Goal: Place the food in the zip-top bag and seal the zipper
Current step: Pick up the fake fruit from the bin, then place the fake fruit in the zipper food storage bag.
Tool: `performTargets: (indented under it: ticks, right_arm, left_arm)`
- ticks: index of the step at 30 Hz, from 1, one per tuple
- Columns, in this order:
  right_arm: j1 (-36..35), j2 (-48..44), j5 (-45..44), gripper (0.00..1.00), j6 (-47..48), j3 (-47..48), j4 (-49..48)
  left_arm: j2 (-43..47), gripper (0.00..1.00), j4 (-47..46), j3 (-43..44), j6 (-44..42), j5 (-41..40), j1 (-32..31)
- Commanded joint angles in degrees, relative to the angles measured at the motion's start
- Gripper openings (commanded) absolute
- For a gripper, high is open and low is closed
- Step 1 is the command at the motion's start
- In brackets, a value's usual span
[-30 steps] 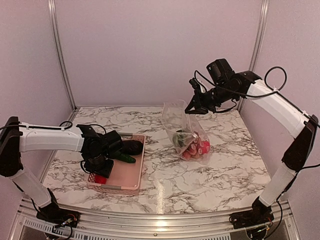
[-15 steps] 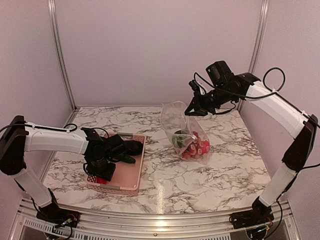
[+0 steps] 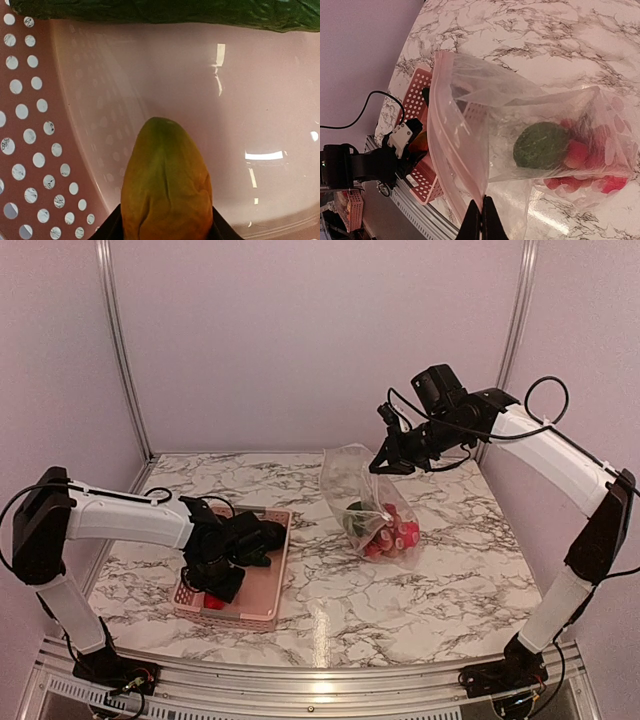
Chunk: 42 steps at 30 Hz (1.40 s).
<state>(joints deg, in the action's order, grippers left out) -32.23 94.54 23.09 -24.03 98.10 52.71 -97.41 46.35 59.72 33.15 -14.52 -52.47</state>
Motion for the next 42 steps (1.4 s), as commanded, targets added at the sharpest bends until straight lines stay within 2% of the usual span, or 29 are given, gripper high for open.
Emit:
performTargets:
  ticks: [1, 6, 13, 16, 20, 22, 26, 29, 32, 42]
  right_arm:
    - [0.1, -1.8, -0.2, 0.0, -0.7, 0.1, -0.6]
    - [0.1, -1.3, -0.2, 0.0, -0.8, 0.4, -0.5]
    - [0.1, -0.1, -0.2, 0.0, -0.7, 2.2, 0.2]
    - [0.1, 0.6, -0.4, 0.0, -0.4, 3.4, 0.9]
    - [0.1, 1.4, -0.3, 0.0, -0.5, 4.9, 1.1]
    - [0.1, 1.8, -0.3, 0.0, -0.5, 5.8, 1.6]
    - [0.1, 2.0, -0.1, 0.0, -0.6, 6.2, 1.8]
    - [-0.1, 2.3, 0.5, 0.0, -0.8, 6.4, 1.9]
    - [-0.3, 2.6, 0.6, 0.0, -1.0, 8.1, 2.7]
    - [-2.5, 2.9, 0.5, 0.0, -2.6, 13.3, 6.5]
  left_arm:
    - [-0.9, 0.44, -0.4, 3.6, -2.4, 0.0, -0.4]
    - [-0.2, 0.4, 0.4, 9.2, -4.3, 0.5, -0.4]
    - [1.7, 0.35, -0.4, 19.6, -12.5, 0.1, -0.5]
    - [3.3, 0.33, -1.9, 25.5, -16.6, 4.7, -0.7]
    - [8.2, 0.32, -10.5, 28.0, -22.7, 13.7, -2.2]
    - [9.8, 0.32, -13.9, 28.9, -23.7, 14.3, -2.8]
    - [11.2, 0.3, -21.0, 29.5, -21.5, 14.2, -3.0]
    - [12.3, 0.3, -32.2, 26.2, -18.9, 16.1, -3.2]
    - [11.2, 0.3, -40.2, 24.7, -17.3, 15.8, -3.4]
    - [2.3, 0.31, -49.8, 29.5, -17.2, 13.1, -3.6]
